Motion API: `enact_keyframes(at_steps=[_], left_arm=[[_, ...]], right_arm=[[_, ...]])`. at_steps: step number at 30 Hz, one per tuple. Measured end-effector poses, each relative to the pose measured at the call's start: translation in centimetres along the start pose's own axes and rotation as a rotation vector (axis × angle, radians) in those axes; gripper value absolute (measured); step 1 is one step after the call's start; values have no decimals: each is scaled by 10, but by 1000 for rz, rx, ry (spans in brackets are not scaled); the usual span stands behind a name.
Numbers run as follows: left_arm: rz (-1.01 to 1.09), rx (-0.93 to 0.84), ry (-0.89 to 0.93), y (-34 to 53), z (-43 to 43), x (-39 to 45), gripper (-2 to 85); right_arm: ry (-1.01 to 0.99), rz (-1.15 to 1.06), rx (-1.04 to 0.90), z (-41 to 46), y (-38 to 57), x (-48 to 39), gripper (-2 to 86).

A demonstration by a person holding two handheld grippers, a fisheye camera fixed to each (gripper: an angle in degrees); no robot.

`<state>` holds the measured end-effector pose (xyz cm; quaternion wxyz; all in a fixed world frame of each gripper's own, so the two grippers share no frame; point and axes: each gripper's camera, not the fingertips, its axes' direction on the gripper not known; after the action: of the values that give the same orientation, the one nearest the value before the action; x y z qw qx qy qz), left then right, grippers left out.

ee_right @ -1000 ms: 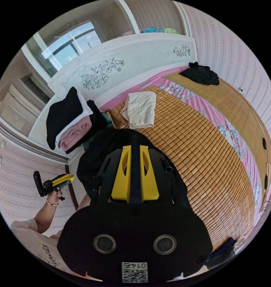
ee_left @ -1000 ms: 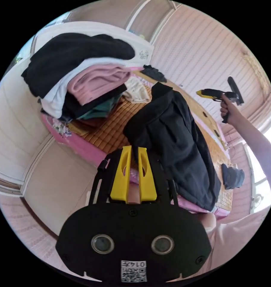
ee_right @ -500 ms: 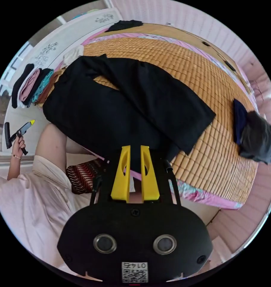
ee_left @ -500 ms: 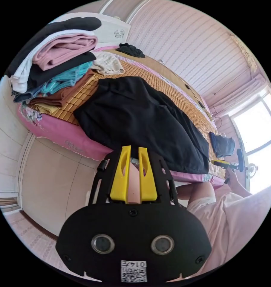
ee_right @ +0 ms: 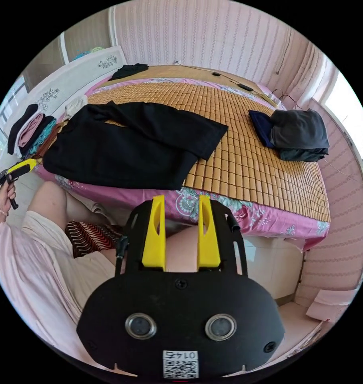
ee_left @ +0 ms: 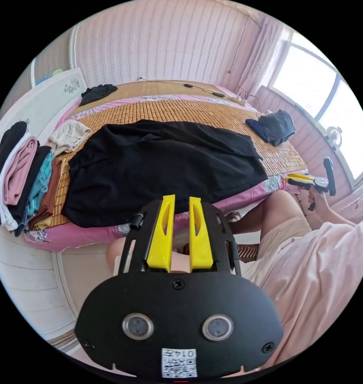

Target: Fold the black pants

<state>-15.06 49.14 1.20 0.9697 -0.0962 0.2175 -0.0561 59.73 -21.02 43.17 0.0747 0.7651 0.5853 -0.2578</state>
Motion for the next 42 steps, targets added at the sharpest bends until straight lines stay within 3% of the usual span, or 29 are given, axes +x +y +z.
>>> enact_keyframes(at_steps=[4,11,15,21,30,36,42], left_arm=[[72,35,-96,-1,-6,29,65],[59,-24,-36,-27,16,26,82],[42,-72,29,-72,49,13,83],[44,-125,57,-165,79,2,78],[37,-276,31,-250,-11,-18,73],[39,-194,-13,-293,-85,-57,76],[54,-224,36,-336,-72,-97,83]], right_arm=[[-28,-45,13,-14,-3,-4,114],[21,-51,18,-23,-35,24,102],[51,-65,-40,-4,-75,50,109],[-54,-18,-161,16,-153,92,92],[-143,28,-264,-96,-229,105,4],[-196,97,-346,-174,-252,136,1],[-217,389,-354,-179,-239,191,37]])
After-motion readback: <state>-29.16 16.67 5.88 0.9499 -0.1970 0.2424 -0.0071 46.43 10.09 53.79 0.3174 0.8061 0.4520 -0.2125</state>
